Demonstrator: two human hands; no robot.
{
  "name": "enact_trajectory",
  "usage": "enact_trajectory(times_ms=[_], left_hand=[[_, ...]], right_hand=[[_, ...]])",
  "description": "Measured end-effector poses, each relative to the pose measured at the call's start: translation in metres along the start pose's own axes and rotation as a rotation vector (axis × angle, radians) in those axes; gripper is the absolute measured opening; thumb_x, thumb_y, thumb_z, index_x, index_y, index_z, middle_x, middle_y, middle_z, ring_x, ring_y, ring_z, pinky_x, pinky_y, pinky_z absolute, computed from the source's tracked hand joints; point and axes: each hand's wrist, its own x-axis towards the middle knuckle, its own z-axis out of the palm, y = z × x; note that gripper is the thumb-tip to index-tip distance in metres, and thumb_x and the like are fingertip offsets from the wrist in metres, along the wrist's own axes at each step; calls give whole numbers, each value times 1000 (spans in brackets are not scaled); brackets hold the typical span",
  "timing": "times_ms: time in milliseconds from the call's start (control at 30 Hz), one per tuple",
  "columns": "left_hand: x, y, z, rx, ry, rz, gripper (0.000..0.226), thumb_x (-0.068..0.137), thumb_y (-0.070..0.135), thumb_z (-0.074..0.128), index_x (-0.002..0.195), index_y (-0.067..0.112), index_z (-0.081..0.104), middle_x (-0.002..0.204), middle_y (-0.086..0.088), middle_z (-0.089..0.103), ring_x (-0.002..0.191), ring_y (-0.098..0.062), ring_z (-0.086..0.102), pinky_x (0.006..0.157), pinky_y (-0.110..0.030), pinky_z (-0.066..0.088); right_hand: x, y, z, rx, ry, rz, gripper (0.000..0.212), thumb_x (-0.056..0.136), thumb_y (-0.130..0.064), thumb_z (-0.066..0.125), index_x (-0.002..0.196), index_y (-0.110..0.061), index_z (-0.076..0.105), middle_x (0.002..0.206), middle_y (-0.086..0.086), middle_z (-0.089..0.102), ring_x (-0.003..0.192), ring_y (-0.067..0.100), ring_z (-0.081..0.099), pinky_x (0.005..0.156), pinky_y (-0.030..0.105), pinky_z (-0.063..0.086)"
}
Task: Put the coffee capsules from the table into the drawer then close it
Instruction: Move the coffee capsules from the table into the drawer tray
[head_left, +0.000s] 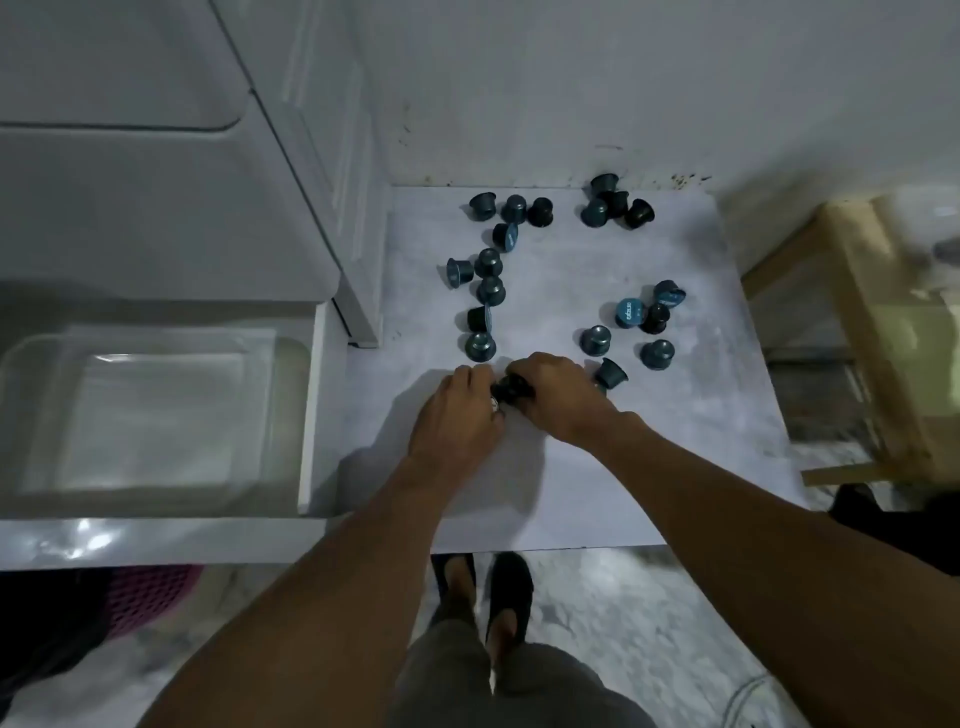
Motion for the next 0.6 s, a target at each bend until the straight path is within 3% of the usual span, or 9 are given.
enact_trajectory(times_ms=[167,267,367,500,600], left_hand=[[12,-17,-6,-1,102,85,27,77,12,61,103,6,61,96,-15,59,89,-31,57,74,-36,47],[15,-18,-16,-6,151,108,37,73,11,65,110,7,63,96,-15,58,82,-31,58,76,-36,50],[13,-9,-30,-81,152,112,39,75,9,66,114,4,62,102,-16,53,82,-31,59,75,-35,51],[5,5,-50,-119,172,100,47,82,16,65,126,4,52,115,-14,49,96,-28,58,86,-33,48],[-11,17,-65,-156,232,88,48,82,16,68,126,4,52,118,-13,50,101,-28,58,89,-34,48]], right_hand=[[4,-5,-4,24,39,89,17,80,-12,60,96,-6,58,97,14,63,89,36,59,70,33,42],[1,-8,-9,72,95,114,31,78,-11,62,110,-10,59,101,13,63,91,35,61,74,37,49],[-5,-8,-18,132,168,121,46,77,-8,62,122,-18,59,106,14,62,97,29,59,81,30,46],[-22,-11,-38,179,276,89,36,75,-3,62,109,-12,59,85,3,53,97,28,51,73,29,38],[-39,-17,-53,234,352,74,28,76,-11,68,100,-11,53,73,-5,45,87,22,45,68,30,35]])
